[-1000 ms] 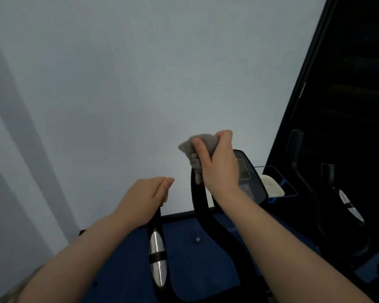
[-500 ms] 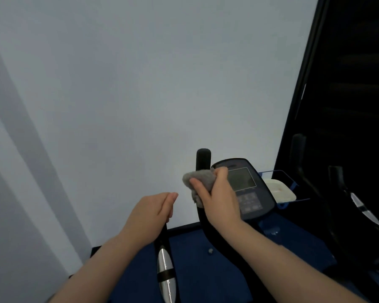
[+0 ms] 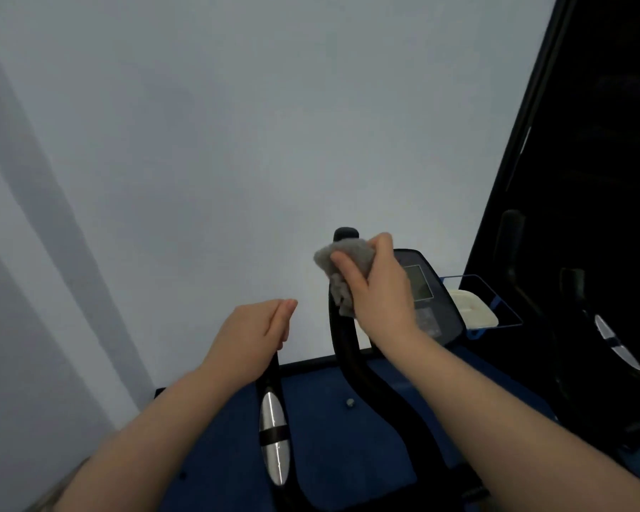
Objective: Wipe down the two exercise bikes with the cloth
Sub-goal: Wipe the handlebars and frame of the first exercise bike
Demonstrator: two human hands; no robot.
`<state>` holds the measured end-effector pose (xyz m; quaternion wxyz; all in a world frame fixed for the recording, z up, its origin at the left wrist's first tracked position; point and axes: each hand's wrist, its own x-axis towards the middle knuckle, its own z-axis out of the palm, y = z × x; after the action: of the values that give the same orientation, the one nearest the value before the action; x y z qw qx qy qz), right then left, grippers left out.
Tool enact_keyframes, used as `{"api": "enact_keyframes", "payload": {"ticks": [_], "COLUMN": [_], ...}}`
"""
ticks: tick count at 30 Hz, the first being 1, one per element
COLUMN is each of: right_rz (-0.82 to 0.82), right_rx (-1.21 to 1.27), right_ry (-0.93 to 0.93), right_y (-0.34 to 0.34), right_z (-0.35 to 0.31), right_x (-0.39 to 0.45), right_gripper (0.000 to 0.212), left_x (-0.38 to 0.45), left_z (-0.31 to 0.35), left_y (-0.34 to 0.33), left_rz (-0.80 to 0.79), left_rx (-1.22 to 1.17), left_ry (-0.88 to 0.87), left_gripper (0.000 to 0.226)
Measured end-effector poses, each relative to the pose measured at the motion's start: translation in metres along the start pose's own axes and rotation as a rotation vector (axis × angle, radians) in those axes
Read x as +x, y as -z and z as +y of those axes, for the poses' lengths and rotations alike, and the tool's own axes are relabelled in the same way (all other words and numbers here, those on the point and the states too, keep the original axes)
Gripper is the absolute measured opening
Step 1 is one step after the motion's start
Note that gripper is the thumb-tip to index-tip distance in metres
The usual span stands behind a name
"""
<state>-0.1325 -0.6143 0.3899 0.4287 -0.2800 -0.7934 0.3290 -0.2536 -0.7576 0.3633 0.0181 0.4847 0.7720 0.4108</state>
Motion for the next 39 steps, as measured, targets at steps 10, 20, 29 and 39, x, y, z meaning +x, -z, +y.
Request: {"api": "enact_keyframes", "payload": {"ticks": [10,20,29,39], "right_rz": [0.033,-0.076,-0.058,-0.086], "right_rx": [-0.152,-0.198,-0.098,0.076], "right_ry": [0.036,0.005,-0.092,-0.148], "right_y": [0.000,0.003,-0.006,-0.011], "right_z": [-0.006,0.003,0.011,0.015], "right_x": [0.000,-0.007,-0.020,-0.023], "right_gripper": [0.040,0.039,0.048,0.054], "left_x": [-0.001,0.000,-0.001,-0.001], "left_z": [0.002,0.001,-0.001,0.000], "left_y": [0.001,-0.001,-0.001,-0.001], "left_rz": [0.001,-0.006,0.002,0.010], "left_rx": [0.009,0.018,0.011,0.015], "left_ry": [0.020,0.020,0.015,0.030], "left_gripper": [0.051,0.051,0.051,0.050]}}
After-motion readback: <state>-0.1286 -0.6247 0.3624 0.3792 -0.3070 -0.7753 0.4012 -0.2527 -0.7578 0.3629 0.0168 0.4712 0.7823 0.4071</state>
